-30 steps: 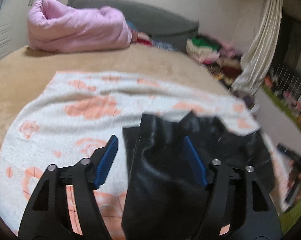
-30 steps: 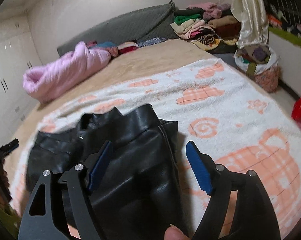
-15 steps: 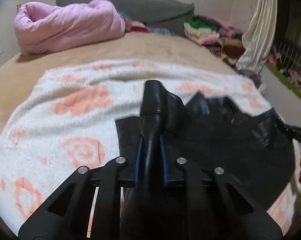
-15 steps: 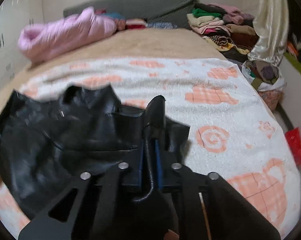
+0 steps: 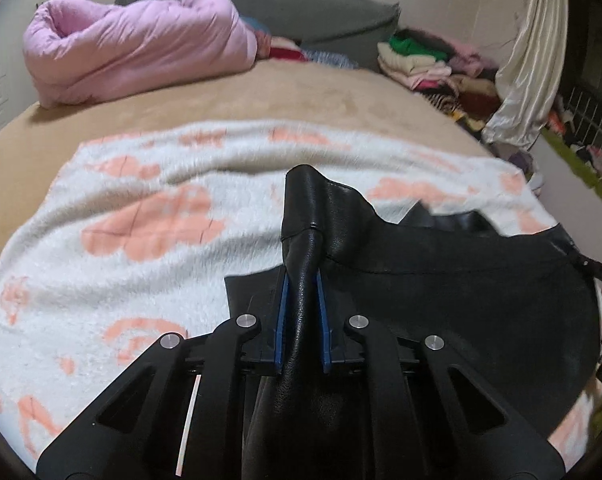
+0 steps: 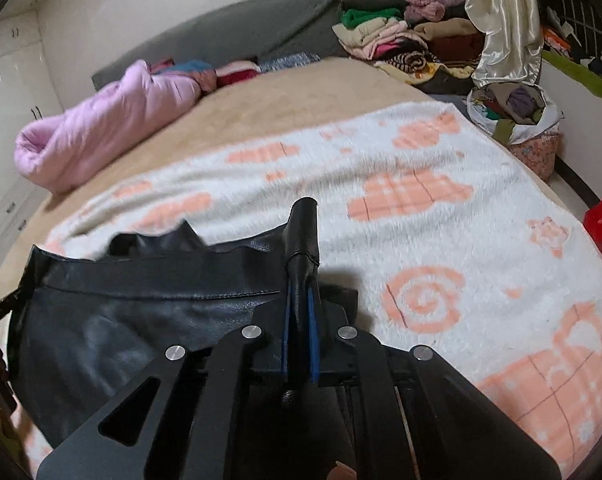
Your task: Fold large clothes
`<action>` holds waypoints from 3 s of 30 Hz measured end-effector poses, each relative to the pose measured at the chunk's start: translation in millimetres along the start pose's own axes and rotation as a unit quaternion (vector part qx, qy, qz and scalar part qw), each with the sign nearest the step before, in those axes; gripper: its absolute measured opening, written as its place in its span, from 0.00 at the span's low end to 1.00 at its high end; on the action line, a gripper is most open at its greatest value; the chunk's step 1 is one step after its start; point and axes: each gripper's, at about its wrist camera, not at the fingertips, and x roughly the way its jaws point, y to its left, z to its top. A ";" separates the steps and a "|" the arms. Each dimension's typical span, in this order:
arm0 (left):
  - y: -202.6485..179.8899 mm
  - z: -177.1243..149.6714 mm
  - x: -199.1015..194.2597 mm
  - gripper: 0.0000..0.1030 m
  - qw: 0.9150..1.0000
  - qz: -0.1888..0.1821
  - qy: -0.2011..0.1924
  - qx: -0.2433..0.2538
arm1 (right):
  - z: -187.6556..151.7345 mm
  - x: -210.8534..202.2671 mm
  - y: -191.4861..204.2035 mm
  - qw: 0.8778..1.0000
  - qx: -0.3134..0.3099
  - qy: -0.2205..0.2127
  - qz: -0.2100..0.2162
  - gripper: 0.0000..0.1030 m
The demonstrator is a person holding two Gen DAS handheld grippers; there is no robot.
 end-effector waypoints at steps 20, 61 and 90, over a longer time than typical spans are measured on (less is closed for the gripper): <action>20.5 -13.7 16.1 0.27 0.998 -0.015 0.031 -0.053 | -17.3 23.9 -8.5 0.999 0.016 0.042 -0.028 0.27; 25.8 -58.0 -40.4 0.91 0.981 -0.094 0.089 -0.146 | -79.5 -78.9 -21.0 0.991 0.097 0.057 0.073 0.92; -6.1 -100.3 -79.6 0.43 0.989 -0.066 0.068 -0.112 | -82.9 -68.8 -30.6 0.986 0.048 0.099 0.128 0.24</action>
